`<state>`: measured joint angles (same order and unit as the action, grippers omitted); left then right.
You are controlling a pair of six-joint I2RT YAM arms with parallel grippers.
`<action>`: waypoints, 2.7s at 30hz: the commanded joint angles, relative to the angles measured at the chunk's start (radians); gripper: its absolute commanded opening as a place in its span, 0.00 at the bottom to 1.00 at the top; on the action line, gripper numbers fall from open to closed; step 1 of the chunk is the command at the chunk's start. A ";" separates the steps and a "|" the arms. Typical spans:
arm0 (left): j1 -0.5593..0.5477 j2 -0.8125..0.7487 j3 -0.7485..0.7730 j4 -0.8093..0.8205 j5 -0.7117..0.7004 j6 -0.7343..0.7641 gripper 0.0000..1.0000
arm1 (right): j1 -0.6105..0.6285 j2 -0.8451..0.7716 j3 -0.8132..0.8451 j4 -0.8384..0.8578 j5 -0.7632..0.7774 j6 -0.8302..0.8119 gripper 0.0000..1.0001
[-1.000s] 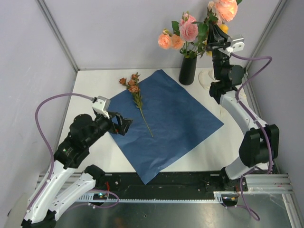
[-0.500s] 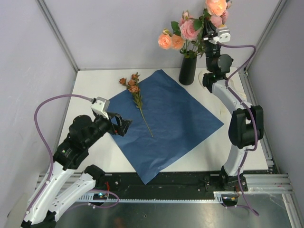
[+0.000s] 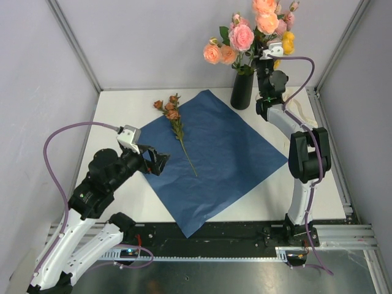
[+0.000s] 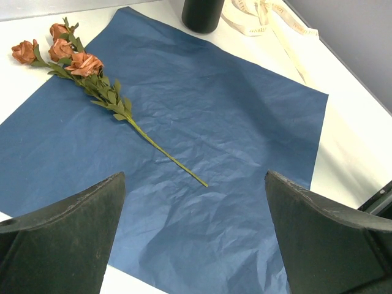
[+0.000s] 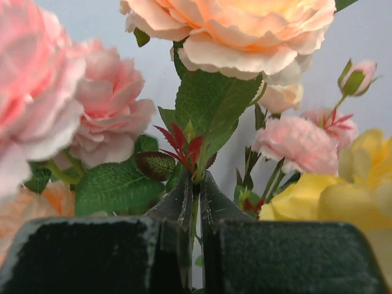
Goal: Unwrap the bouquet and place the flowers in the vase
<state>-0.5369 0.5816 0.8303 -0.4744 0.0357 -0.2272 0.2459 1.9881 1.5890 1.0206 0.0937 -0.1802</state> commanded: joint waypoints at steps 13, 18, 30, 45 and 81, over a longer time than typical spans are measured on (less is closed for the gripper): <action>-0.006 -0.011 -0.004 0.020 -0.018 0.016 1.00 | 0.009 0.008 -0.055 -0.194 0.019 0.095 0.07; -0.005 -0.009 -0.004 0.020 -0.019 0.015 1.00 | 0.012 -0.062 -0.106 -0.270 0.026 0.135 0.27; -0.006 -0.005 -0.007 0.019 -0.031 0.010 1.00 | 0.038 -0.355 -0.243 -0.726 -0.017 0.345 0.58; -0.003 0.245 0.117 -0.018 -0.214 -0.281 0.92 | 0.233 -0.820 -0.573 -1.032 -0.078 0.441 0.56; 0.088 1.298 0.467 0.176 -0.269 -0.361 0.52 | 0.429 -1.305 -0.881 -1.081 -0.094 0.417 0.49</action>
<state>-0.4561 1.8393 1.2438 -0.3538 -0.2401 -0.5770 0.6689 0.7071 0.7158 -0.1165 0.0063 0.2344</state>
